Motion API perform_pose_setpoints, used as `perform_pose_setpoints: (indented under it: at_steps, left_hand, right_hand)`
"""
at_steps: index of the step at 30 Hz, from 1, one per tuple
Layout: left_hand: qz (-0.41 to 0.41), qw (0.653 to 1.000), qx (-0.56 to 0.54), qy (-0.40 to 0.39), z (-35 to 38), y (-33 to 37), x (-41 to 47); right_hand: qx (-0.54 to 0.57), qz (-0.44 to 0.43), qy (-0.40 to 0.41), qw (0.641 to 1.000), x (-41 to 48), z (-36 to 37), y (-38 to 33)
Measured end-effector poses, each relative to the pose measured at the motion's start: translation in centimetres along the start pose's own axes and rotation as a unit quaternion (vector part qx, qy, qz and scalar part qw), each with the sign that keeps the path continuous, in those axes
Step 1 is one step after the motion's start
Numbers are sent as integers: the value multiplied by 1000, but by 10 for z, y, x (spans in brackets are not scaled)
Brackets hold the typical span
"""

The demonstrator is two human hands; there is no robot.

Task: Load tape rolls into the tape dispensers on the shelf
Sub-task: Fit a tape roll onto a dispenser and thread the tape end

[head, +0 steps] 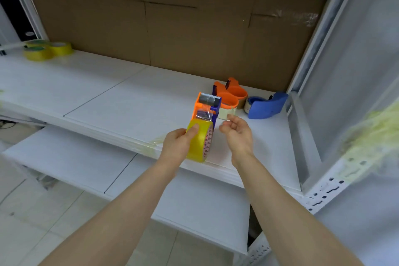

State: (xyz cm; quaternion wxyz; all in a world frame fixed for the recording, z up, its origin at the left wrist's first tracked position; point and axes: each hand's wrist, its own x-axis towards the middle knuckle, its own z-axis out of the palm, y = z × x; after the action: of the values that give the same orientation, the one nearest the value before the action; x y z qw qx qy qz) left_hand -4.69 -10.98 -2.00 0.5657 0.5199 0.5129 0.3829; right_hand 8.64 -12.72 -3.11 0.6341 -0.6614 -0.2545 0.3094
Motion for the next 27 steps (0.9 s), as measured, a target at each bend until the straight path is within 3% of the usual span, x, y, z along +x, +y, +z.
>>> perform_pose_setpoints:
  at_steps: [4, 7, 9, 12, 17, 24, 27]
  left_hand:
    - [44, 993, -91, 56, -2, 8, 3]
    - [63, 981, -139, 119, -16, 26, 8]
    - [79, 968, -172, 162, -31, 40, 10]
    - [90, 956, -195, 197, -53, 50, 12]
    - [108, 947, -198, 229, -83, 41, 11]
    - [143, 933, -184, 273, -117, 22, 17]
    - [152, 929, -186, 283, -127, 18, 20]
  right_hand:
    - [-31, 5, 49, 998, 0, -13, -6]
    - [-109, 9, 33, 993, -7, -10, -8]
    - [-116, 34, -18, 992, -13, -1, -8]
    - [-94, 72, -160, 980, -26, 22, -11]
    - [-196, 69, -334, 919, -38, 68, -5]
    - [-195, 148, -399, 884, -36, 119, 3]
    - [-309, 110, -396, 858, -30, 132, 8]
